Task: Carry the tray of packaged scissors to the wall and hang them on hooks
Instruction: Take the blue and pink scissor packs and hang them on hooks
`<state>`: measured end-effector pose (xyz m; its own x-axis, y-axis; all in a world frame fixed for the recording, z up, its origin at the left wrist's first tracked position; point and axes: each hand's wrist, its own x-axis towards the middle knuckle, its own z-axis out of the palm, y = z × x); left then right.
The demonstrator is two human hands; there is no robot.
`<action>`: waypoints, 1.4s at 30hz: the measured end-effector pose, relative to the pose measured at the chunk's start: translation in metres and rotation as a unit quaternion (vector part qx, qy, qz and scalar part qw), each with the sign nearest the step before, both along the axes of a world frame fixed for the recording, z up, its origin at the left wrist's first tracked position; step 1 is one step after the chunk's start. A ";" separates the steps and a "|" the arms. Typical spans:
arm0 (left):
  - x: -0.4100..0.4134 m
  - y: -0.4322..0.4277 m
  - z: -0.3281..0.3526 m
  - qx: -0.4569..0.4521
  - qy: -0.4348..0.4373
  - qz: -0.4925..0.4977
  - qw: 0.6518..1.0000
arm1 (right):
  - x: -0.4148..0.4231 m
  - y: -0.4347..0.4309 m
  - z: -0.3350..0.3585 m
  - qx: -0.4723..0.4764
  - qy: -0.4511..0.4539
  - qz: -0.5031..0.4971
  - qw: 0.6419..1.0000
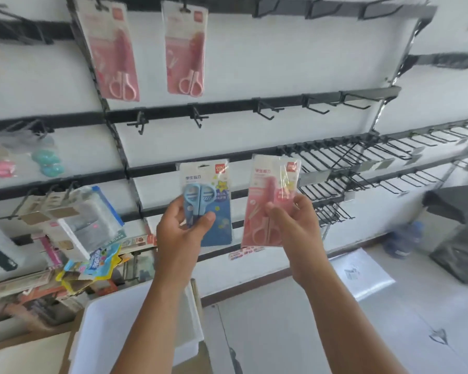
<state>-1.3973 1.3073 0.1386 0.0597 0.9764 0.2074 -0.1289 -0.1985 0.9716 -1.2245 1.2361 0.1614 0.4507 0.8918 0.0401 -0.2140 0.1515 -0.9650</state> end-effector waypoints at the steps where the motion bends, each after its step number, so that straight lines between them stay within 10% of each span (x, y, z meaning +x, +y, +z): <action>1: 0.010 -0.002 0.009 0.007 -0.006 0.001 1.000 | 0.011 -0.003 0.008 0.010 -0.001 0.000 1.000; 42: 0.276 0.172 0.165 0.224 -0.112 0.152 0.956 | 0.291 0.215 0.133 0.218 -0.078 0.026 0.973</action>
<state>-1.1217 1.4791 0.3039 -0.3077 0.7522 0.5826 -0.1938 -0.6490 0.7357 -0.9332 1.4513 0.2942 0.3638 0.7963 0.4833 -0.0884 0.5460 -0.8331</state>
